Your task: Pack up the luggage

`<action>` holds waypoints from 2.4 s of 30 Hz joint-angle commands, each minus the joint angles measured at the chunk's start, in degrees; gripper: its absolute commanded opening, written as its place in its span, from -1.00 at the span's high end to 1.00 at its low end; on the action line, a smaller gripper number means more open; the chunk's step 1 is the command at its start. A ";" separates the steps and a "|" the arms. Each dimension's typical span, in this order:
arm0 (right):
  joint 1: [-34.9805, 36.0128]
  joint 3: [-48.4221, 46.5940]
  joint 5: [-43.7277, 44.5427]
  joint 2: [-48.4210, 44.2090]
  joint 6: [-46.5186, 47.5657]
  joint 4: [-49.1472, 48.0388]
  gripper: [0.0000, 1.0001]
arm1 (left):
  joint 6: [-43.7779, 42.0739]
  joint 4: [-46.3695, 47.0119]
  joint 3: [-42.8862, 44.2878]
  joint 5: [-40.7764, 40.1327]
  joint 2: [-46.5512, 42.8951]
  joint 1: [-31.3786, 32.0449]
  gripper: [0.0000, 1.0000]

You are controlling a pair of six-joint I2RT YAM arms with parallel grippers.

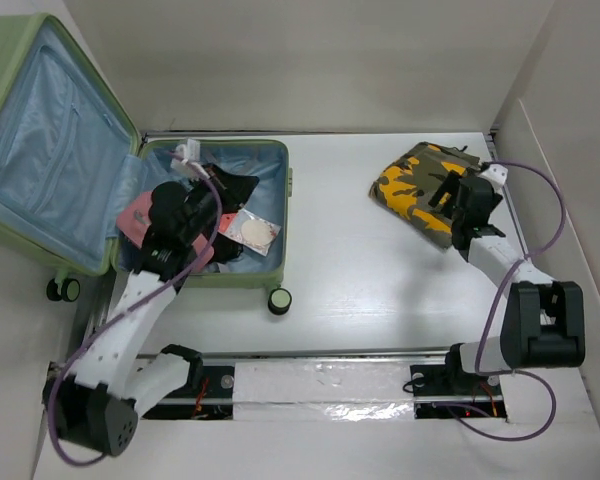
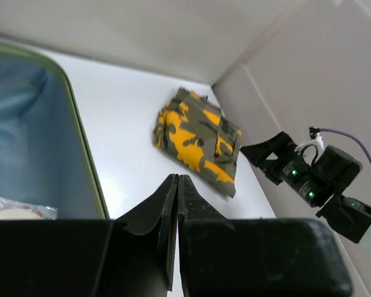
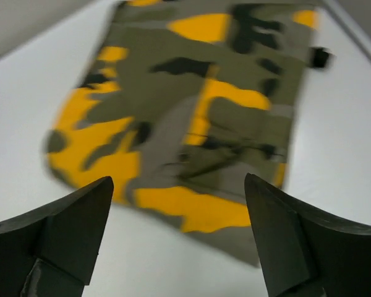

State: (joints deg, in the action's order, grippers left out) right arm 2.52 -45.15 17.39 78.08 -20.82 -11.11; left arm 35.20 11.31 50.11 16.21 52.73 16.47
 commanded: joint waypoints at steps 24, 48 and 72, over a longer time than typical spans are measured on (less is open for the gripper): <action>-6.50 7.95 -37.25 14.31 -19.16 -16.74 0.77 | -0.93 -3.30 28.99 -20.61 50.01 29.76 -0.61; 3.19 16.77 -16.58 -18.52 -11.18 -3.76 -0.58 | 12.27 -15.16 23.07 -40.38 51.57 31.78 -0.74; 2.66 20.10 -14.58 -40.37 -8.37 7.16 -0.54 | -6.38 -17.14 52.18 -34.40 66.74 35.14 -0.67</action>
State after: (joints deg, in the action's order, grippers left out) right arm 5.56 -24.27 1.13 39.57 -31.03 -5.96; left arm 29.15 -9.23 109.84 -14.92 133.64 54.85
